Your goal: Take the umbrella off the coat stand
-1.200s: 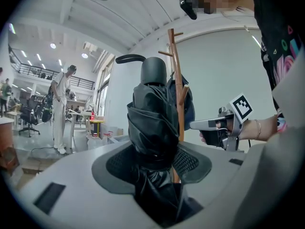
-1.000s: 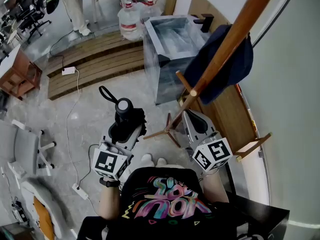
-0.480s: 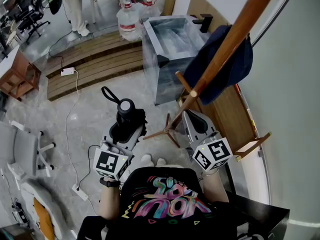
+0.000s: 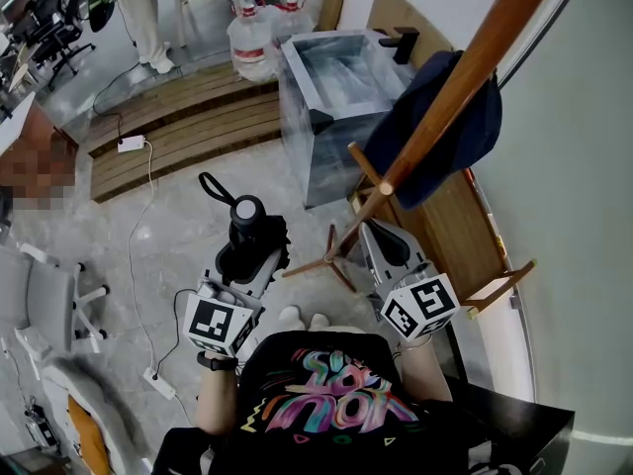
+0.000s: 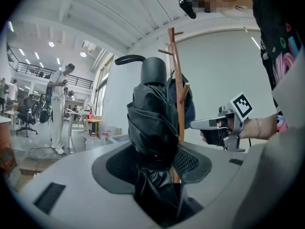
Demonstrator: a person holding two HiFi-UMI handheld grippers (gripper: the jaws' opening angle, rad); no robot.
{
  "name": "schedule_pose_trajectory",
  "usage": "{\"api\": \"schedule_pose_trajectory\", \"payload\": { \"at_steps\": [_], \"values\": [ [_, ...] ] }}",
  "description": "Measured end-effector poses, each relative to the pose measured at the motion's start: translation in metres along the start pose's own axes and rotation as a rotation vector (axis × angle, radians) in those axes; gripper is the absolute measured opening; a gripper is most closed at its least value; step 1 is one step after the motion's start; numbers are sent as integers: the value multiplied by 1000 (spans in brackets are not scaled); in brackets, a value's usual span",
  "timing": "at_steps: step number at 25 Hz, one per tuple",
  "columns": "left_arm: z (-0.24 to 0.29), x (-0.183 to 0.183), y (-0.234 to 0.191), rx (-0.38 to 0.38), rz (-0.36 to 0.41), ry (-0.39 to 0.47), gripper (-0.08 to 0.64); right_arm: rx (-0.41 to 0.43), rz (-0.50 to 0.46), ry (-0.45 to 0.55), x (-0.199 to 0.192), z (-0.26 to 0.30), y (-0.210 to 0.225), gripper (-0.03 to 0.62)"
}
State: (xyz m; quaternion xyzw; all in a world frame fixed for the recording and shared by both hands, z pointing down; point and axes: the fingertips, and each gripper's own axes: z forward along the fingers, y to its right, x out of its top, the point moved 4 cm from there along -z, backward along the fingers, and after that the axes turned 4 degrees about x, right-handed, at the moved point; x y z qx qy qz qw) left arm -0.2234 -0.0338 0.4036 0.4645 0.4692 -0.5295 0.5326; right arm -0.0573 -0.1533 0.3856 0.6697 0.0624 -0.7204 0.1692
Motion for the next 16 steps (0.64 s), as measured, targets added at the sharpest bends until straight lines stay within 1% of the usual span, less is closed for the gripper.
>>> {"api": "schedule_pose_trajectory", "payload": {
  "at_steps": [4, 5, 9, 16],
  "values": [
    [4, 5, -3, 7, -41, 51, 243, -8, 0, -3, 1, 1, 1, 15],
    [4, 5, -3, 5, -41, 51, 243, -10, 1, -3, 1, 2, 1, 15],
    [5, 0, -3, -13, 1, -3, 242, -13, 1, -2, 0, 3, 2, 15],
    [6, 0, -9, -18, 2, -4, 242, -19, 4, -3, 0, 8, 2, 15]
  ]
}}
